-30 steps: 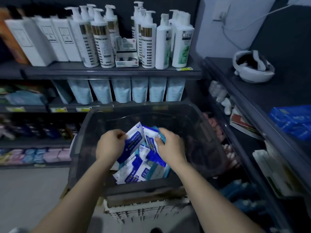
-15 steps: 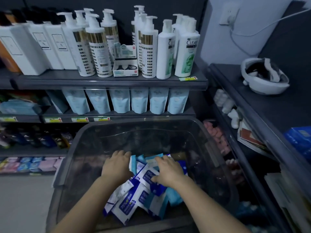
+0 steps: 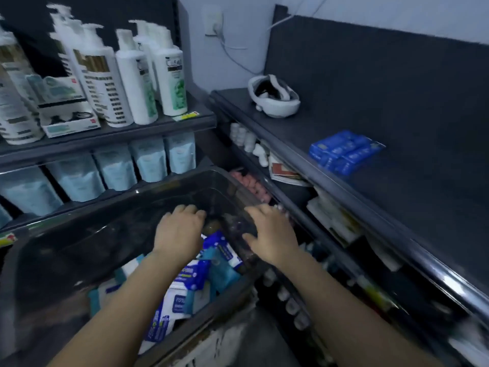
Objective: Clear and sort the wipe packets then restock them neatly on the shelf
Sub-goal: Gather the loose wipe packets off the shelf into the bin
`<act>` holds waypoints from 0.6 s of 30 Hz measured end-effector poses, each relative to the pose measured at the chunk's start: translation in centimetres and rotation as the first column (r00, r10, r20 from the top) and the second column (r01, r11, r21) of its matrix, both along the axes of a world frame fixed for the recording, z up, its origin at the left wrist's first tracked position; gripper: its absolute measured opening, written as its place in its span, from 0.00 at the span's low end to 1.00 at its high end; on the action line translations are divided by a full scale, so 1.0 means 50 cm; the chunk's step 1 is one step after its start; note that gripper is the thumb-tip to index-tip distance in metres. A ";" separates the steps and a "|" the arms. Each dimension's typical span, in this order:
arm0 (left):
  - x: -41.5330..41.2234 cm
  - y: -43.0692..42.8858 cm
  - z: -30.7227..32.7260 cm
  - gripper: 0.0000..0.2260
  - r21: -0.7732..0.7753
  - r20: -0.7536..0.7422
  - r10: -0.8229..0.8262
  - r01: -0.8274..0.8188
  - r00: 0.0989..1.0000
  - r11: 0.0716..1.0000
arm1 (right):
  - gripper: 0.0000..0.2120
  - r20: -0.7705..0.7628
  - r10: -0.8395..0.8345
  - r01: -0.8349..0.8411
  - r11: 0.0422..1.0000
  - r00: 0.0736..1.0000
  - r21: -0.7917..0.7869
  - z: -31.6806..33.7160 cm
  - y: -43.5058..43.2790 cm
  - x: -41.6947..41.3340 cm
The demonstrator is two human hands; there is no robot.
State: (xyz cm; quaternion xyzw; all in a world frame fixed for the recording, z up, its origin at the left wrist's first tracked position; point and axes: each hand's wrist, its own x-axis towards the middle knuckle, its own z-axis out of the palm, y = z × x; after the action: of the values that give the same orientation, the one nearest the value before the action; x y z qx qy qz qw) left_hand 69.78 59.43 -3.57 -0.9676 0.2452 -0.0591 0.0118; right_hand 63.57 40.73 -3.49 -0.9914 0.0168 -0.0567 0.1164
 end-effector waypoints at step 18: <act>-0.345 -0.513 0.126 0.18 -0.126 0.060 -0.553 0.555 0.831 0.822 | 0.27 0.138 -0.594 0.600 0.800 0.792 -0.002 0.105 -0.395 -0.559</act>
State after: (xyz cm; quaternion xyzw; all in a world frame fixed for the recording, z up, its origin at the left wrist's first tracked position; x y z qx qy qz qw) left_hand 52.55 33.77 2.74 -0.8525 0.5106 -0.0870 -0.0702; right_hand 35.62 20.98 1.76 -0.9319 0.3198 -0.1557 0.0708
